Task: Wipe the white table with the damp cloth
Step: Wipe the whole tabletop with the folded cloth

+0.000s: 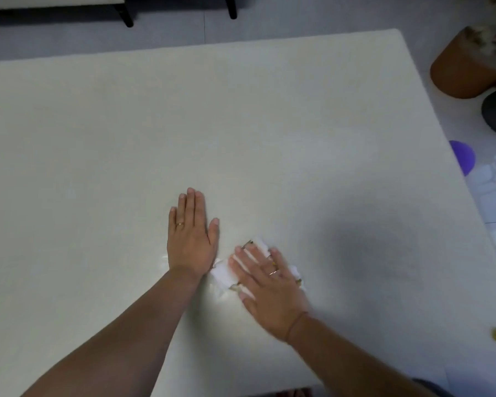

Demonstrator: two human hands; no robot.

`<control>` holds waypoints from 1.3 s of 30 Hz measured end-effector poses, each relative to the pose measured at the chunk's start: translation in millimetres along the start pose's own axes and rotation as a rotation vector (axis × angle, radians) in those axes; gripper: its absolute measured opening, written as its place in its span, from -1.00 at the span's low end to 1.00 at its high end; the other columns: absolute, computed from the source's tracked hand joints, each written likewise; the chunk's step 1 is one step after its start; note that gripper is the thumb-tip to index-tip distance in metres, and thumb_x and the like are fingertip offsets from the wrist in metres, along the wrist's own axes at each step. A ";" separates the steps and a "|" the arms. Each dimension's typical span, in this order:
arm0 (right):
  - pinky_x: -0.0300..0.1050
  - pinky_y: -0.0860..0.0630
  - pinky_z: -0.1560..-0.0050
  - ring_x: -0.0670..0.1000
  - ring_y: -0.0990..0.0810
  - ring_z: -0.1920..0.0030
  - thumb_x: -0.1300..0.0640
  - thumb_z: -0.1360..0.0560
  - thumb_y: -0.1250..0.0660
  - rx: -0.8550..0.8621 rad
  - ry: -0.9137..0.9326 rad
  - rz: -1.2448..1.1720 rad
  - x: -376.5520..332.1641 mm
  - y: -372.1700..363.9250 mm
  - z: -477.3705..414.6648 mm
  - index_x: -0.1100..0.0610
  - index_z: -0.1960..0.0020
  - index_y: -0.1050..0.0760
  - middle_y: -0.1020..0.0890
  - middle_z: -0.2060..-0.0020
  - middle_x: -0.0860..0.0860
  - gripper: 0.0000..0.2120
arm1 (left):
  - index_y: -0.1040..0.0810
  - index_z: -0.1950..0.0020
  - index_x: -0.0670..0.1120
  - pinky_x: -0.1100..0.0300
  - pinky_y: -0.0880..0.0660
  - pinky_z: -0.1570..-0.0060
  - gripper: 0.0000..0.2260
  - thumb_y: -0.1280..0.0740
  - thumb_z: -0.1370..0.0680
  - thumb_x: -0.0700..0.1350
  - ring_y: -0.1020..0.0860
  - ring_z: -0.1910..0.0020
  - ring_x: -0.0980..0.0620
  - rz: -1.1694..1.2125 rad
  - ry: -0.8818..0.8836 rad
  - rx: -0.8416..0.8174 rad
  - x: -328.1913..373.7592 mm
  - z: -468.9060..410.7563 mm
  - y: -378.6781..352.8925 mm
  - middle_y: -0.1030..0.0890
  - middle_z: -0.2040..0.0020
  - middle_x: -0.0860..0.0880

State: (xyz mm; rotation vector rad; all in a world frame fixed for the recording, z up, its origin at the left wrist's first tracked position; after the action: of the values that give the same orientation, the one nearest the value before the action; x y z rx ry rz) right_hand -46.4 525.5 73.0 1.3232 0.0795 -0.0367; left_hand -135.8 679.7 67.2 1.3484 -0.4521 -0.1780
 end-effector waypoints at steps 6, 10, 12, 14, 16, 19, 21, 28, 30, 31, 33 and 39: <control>0.14 0.08 -0.48 0.10 0.04 -0.53 -0.04 -0.60 0.00 0.092 -0.737 -0.254 136.6 16.8 -25.6 0.07 -0.54 0.01 -0.04 -0.54 0.06 -0.45 | 0.12 -0.55 -0.13 0.09 0.24 -0.49 -0.40 0.20 -0.56 0.12 0.17 -0.54 0.02 0.011 -0.017 0.019 1.3 2.7 -1.5 0.11 -0.57 -0.06; 0.24 0.14 -0.45 0.20 0.07 -0.52 -0.05 -0.58 -0.04 0.143 -0.733 -0.202 77.3 21.1 -62.9 0.12 -0.53 0.03 -0.02 -0.54 0.12 -0.41 | 0.06 -0.55 -0.15 0.06 0.19 -0.50 -0.41 0.16 -0.58 0.10 0.12 -0.54 0.00 0.006 -0.012 0.019 0.2 1.3 -3.6 0.04 -0.57 -0.09; 0.28 0.03 -0.46 0.18 0.00 -0.52 -0.08 -0.57 0.04 0.096 -0.421 -0.098 35.3 21.4 -77.4 0.11 -0.53 0.00 -0.06 -0.53 0.09 -0.42 | 0.01 -0.55 -0.17 0.04 0.15 -0.50 -0.42 0.13 -0.58 0.09 0.08 -0.55 -0.02 0.009 -0.017 0.019 0.7 0.5 -3.6 0.00 -0.56 -0.11; 0.25 -0.12 -0.44 0.13 -0.10 -0.51 -0.09 -0.55 0.06 0.059 -0.165 -0.057 32.6 22.5 -83.5 0.09 -0.52 -0.09 -0.15 -0.52 0.06 -0.43 | -0.01 -0.55 -0.17 0.03 0.13 -0.50 -0.43 0.11 -0.59 0.08 0.06 -0.54 -0.03 0.009 -0.025 0.025 -0.1 0.5 -3.4 -0.02 -0.56 -0.12; 0.19 -0.19 -0.42 0.12 -0.17 -0.49 -0.08 -0.55 0.04 0.050 -0.066 0.059 61.1 26.3 -86.3 0.09 -0.51 -0.14 -0.22 -0.50 0.06 -0.45 | -0.01 -0.55 -0.18 0.03 0.13 -0.50 -0.43 0.10 -0.59 0.07 0.05 -0.54 -0.04 0.009 -0.029 0.025 -1.3 0.8 -3.9 -0.03 -0.56 -0.12; 0.14 -0.04 -0.45 0.13 -0.05 -0.52 -0.04 -0.60 0.01 0.060 -0.373 -0.013 143.5 28.0 -90.4 0.08 -0.53 -0.05 -0.13 -0.52 0.07 -0.47 | -0.03 -0.54 -0.19 0.02 0.11 -0.49 -0.44 0.08 -0.60 0.06 0.02 -0.54 -0.06 0.012 -0.030 0.029 0.0 0.2 -4.0 -0.06 -0.56 -0.14; 0.13 0.11 -0.47 0.09 0.08 -0.53 -0.05 -0.60 -0.01 0.094 -0.678 -0.208 170.8 32.0 -92.8 0.05 -0.54 0.04 -0.01 -0.55 0.04 -0.45 | -0.03 -0.54 -0.20 0.01 0.10 -0.49 -0.44 0.07 -0.60 0.05 0.01 -0.54 -0.07 0.008 -0.028 0.029 0.5 -0.5 -4.1 -0.06 -0.55 -0.15; 0.21 0.26 -0.45 0.14 0.18 -0.52 -0.09 -0.57 0.14 0.073 -0.394 -0.134 26.8 29.2 -147.2 0.09 -0.54 0.15 0.09 -0.55 0.06 -0.41 | -0.14 -0.51 -0.24 -0.05 -0.01 -0.45 -0.46 0.04 -0.59 0.01 -0.12 -0.51 -0.15 0.025 -0.046 0.014 1.6 -1.9 -1.7 -0.16 -0.52 -0.20; 0.17 0.17 -0.48 0.09 0.07 -0.53 -0.09 -0.56 0.12 0.061 -0.126 -0.082 34.2 32.8 -148.5 0.07 -0.54 0.05 -0.01 -0.55 0.04 -0.42 | -0.13 -0.51 -0.23 -0.04 0.00 -0.46 -0.47 0.03 -0.60 0.01 -0.10 -0.52 -0.14 0.026 -0.051 0.011 -0.8 -1.6 -1.9 -0.14 -0.53 -0.18; 0.16 0.09 -0.48 0.08 -0.01 -0.53 -0.09 -0.57 0.06 0.087 -0.059 -0.040 49.0 36.2 -146.5 0.07 -0.53 -0.02 -0.07 -0.54 0.04 -0.43 | -0.12 -0.52 -0.22 -0.03 0.01 -0.47 -0.46 0.03 -0.60 0.01 -0.07 -0.53 -0.12 0.025 -0.053 0.008 -2.1 -1.1 -2.2 -0.13 -0.53 -0.18; 0.16 -0.01 -0.46 0.11 -0.10 -0.51 -0.05 -0.57 -0.01 0.118 -0.154 -0.001 99.1 40.1 -143.5 0.09 -0.52 -0.10 -0.15 -0.52 0.06 -0.46 | -0.11 -0.52 -0.22 -0.02 0.04 -0.47 -0.46 0.02 -0.59 0.01 -0.05 -0.53 -0.11 0.025 -0.052 0.016 -2.6 -2.0 -2.0 -0.13 -0.54 -0.18; 0.21 0.15 -0.48 0.15 0.12 -0.53 -0.05 -0.60 0.02 0.171 -0.931 -0.284 151.5 43.2 -155.9 0.10 -0.54 0.09 0.04 -0.55 0.09 -0.42 | -0.12 -0.52 -0.22 -0.01 0.03 -0.47 -0.46 -0.01 -0.58 -0.01 -0.07 -0.53 -0.10 0.077 -0.047 0.018 -1.3 -2.7 -1.4 -0.14 -0.53 -0.16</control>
State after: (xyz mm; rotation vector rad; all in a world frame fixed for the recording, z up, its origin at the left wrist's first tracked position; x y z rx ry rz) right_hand 102.0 690.0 64.9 1.3421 -0.5374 -0.9060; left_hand -135.7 682.2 65.3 1.3439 -0.5457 -0.1429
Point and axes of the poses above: each hand's wrist, its own z-axis away from the middle knuckle, its own y-axis out of the back of the hand, x = y × z, the point moved 6 cm from there along -z, towards the middle knuckle
